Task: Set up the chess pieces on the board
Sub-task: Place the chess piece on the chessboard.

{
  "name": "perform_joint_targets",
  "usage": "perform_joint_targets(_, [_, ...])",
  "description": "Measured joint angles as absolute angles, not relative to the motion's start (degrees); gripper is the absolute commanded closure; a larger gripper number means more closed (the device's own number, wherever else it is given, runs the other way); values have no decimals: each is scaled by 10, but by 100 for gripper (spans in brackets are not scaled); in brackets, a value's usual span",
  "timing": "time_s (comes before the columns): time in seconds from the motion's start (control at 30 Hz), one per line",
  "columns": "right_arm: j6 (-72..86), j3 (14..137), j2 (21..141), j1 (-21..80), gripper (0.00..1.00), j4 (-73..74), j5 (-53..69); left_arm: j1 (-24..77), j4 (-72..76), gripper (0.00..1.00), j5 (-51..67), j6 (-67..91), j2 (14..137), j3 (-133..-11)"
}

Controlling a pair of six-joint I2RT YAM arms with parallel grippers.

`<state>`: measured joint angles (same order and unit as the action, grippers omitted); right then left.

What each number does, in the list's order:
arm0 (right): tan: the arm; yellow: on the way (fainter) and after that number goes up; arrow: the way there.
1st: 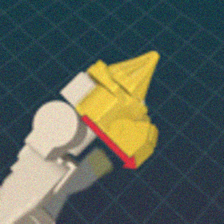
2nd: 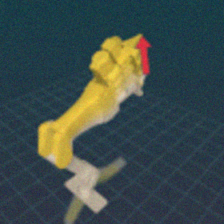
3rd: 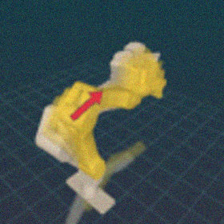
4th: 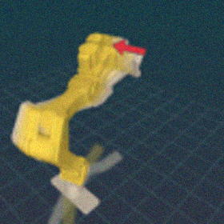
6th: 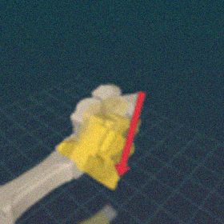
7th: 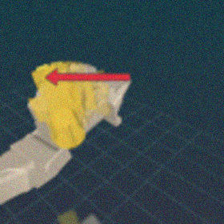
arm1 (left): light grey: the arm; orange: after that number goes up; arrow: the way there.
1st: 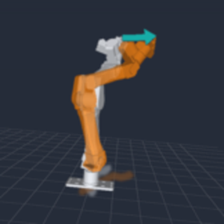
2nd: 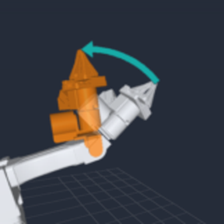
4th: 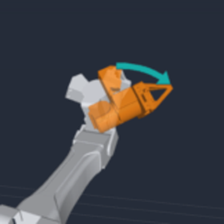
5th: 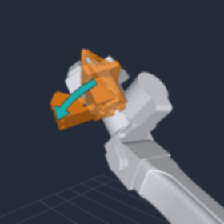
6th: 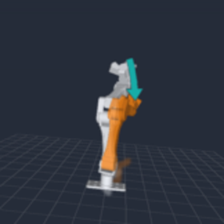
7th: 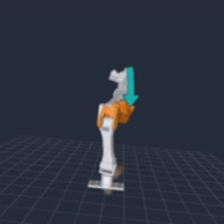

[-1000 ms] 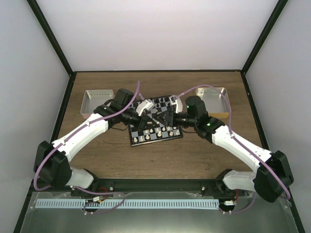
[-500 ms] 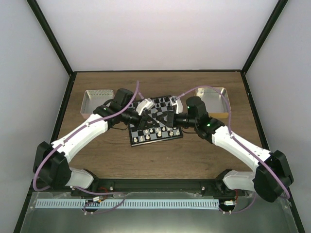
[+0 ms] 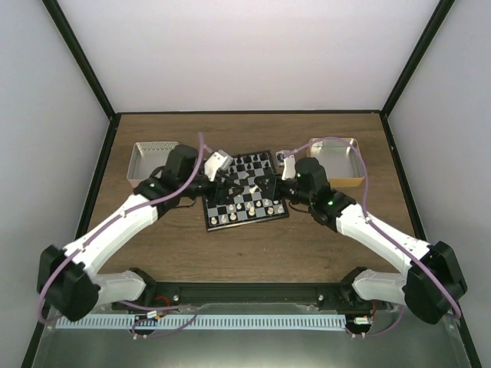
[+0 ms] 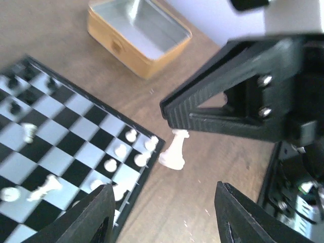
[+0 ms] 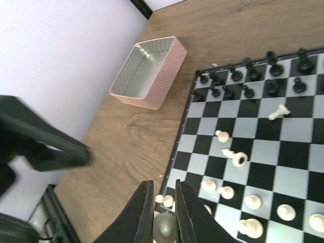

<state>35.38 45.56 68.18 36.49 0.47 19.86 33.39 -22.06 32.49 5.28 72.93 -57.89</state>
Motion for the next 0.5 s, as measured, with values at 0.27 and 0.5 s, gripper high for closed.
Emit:
perform_joint_targets(0.27, [290,453,691,474,97,4,18,334,-123,36,117,93,550,-504])
perform_joint_targets(0.5, [245,453,764,555,97,-1,-109,334,-70,35,-79,122,447,-445])
